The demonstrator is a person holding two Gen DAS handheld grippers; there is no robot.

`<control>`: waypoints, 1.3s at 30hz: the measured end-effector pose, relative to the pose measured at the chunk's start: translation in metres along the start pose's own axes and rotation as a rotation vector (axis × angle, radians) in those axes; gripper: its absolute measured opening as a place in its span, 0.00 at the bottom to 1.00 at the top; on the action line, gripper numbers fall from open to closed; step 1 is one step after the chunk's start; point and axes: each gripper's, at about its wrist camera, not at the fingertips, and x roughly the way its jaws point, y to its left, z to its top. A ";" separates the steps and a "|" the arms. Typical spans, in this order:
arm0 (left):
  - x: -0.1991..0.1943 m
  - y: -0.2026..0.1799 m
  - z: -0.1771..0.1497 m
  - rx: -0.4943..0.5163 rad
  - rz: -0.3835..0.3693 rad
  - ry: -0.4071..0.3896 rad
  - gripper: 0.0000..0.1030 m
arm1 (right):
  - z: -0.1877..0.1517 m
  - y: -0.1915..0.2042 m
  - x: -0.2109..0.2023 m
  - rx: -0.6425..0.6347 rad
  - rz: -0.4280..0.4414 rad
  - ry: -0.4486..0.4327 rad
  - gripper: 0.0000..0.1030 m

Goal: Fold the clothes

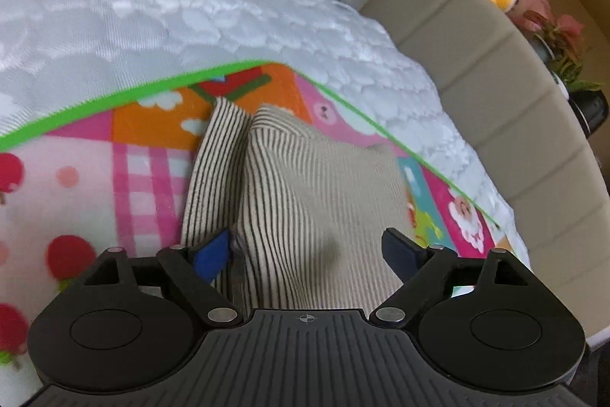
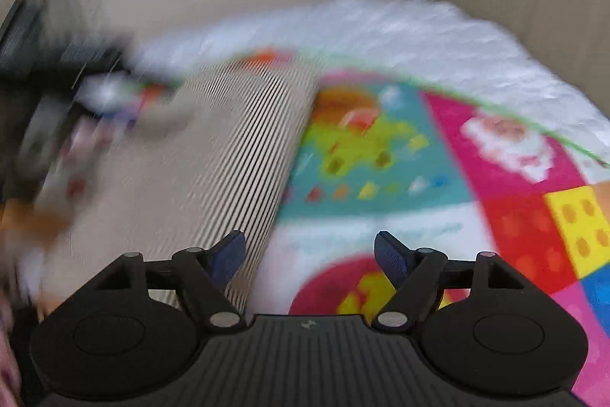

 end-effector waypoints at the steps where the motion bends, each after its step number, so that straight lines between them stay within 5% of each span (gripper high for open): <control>1: -0.009 -0.005 -0.002 0.016 0.022 0.002 0.89 | 0.006 -0.001 -0.006 -0.004 -0.005 -0.043 0.73; 5: -0.047 -0.022 -0.012 0.086 0.097 0.030 0.92 | 0.015 0.025 -0.021 -0.140 0.040 -0.108 0.64; 12: -0.075 -0.037 -0.040 0.237 0.142 0.078 0.92 | -0.020 0.081 0.030 -0.308 0.095 0.142 0.61; 20: -0.058 -0.032 -0.050 0.297 0.199 0.087 0.90 | -0.042 0.101 -0.016 -0.503 0.121 -0.091 0.77; 25: -0.056 -0.030 -0.052 0.299 0.199 0.088 0.91 | -0.062 0.128 -0.014 -0.639 0.190 -0.078 0.76; 29: -0.056 -0.024 -0.049 0.263 0.202 0.091 0.92 | -0.044 0.109 -0.019 -0.470 0.244 -0.101 0.76; 33: -0.053 -0.021 -0.048 0.246 0.191 0.103 0.92 | -0.018 0.069 -0.018 -0.201 0.185 -0.106 0.76; 39: -0.037 -0.027 -0.052 0.270 0.171 0.160 0.92 | -0.001 0.026 0.040 0.072 0.118 0.029 0.76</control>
